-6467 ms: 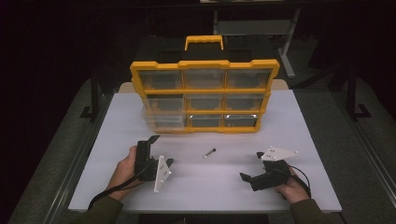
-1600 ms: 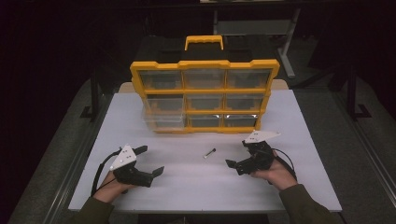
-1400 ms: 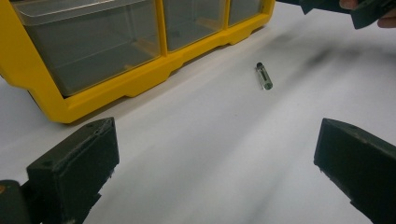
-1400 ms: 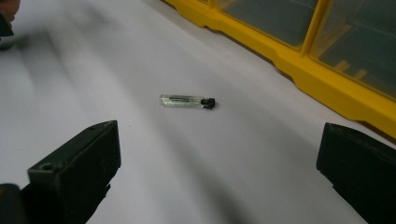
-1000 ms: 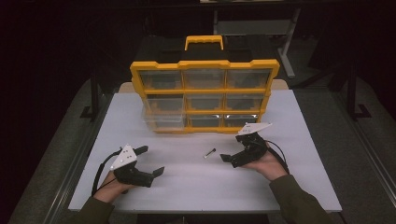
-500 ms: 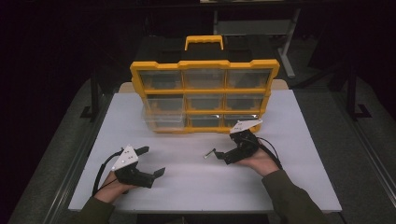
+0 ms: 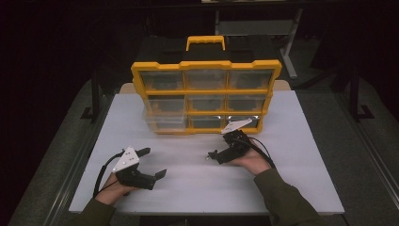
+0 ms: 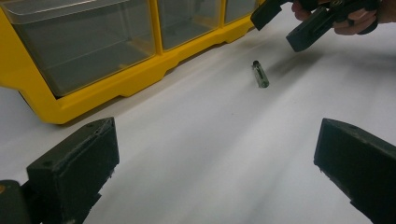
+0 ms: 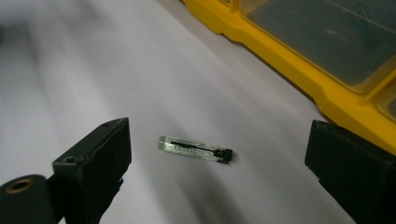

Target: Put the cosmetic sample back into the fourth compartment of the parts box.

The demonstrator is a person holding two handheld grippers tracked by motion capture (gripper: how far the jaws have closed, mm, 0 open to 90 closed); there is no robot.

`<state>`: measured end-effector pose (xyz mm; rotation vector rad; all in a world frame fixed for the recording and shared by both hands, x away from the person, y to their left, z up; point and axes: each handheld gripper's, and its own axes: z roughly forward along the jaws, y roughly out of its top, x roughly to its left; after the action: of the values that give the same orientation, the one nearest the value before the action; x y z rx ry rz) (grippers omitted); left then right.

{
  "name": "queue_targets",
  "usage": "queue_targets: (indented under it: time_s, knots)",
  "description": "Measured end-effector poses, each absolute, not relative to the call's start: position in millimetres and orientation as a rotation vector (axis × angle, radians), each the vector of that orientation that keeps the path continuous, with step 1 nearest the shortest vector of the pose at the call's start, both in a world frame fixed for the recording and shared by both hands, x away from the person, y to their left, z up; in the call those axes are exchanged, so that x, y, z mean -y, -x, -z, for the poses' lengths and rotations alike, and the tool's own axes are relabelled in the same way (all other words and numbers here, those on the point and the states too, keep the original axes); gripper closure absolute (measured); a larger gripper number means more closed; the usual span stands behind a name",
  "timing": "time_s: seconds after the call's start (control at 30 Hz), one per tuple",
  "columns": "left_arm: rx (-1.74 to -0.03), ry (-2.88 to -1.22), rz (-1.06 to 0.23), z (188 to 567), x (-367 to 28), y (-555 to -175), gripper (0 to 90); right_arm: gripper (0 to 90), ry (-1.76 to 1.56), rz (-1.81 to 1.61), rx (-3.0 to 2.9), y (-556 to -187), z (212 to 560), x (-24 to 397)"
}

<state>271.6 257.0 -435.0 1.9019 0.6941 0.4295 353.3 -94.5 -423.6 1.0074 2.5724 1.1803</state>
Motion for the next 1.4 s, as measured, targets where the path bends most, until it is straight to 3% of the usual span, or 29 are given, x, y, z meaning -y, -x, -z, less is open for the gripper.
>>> queue_targets:
  time_s: [1.4]
  knots:
    - [-0.678,-1.907,-0.436,433.3,-257.9,-271.0,0.0,28.0,-1.056,-1.066,-2.626,-347.6,445.3,65.7]
